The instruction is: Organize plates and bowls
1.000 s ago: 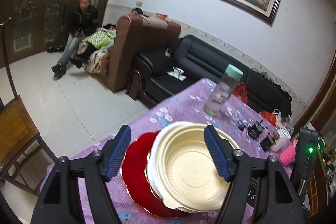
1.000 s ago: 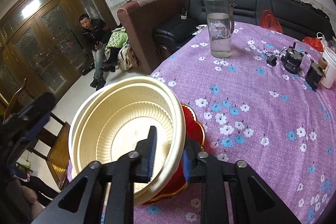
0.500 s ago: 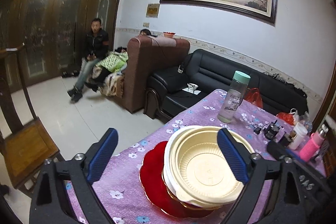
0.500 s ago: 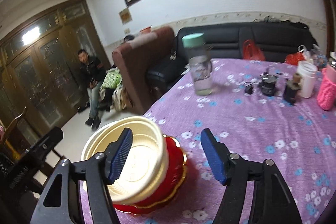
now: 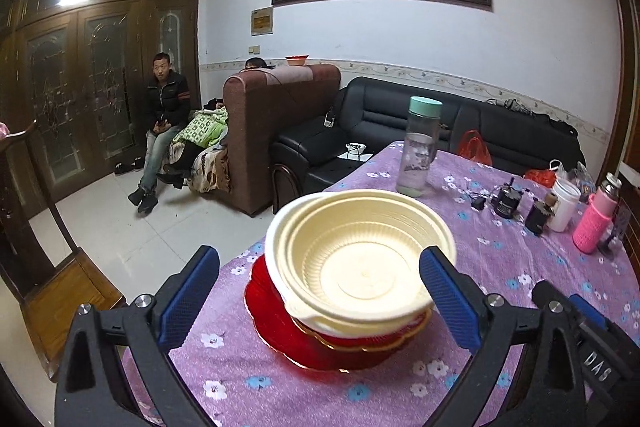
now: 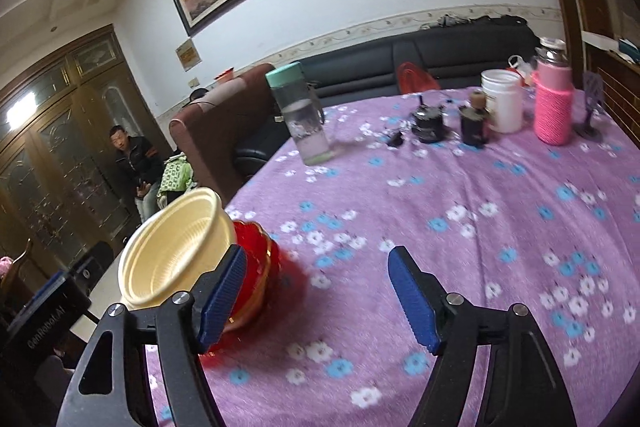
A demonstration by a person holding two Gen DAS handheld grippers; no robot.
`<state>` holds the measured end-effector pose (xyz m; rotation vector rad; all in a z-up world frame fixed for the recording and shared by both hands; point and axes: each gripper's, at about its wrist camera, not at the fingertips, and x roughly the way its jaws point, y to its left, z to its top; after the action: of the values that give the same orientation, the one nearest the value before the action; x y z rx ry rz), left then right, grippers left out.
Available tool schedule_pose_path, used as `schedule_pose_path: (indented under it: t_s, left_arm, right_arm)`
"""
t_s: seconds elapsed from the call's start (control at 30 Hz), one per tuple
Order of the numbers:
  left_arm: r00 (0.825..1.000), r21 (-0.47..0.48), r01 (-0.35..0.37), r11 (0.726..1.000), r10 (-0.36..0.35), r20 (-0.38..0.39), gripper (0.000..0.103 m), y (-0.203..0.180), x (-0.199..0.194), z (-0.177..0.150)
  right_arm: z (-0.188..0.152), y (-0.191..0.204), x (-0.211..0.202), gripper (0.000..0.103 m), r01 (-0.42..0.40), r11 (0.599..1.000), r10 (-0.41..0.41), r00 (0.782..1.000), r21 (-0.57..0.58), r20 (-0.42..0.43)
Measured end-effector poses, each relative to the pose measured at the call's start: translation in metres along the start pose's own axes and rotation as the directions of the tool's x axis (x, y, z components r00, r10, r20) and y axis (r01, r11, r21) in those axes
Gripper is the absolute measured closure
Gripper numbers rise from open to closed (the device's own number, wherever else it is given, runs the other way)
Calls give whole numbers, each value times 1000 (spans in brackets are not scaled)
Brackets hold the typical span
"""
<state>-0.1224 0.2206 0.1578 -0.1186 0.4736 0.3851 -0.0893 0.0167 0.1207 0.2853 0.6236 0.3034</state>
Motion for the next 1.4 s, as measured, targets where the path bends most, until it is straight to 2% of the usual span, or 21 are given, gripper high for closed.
schedule_pose_path:
  t_s: [0.5, 0.87, 1.4]
  left_arm:
    - [998, 118, 65, 991, -62, -30, 3, -42, -33, -33]
    - [995, 124, 89, 988, -83, -54, 3, -42, -41, -39]
    - [990, 71, 107, 992, -99, -105, 3, -22, -19, -44]
  right_arm:
    - [-38, -2, -24, 24, 34, 999, -35, 999, -42, -35]
    - [-45, 4, -30, 23, 48, 996, -51, 998, -69, -46]
    - [-57, 31, -14, 21, 50, 989, -63, 994, -140, -88]
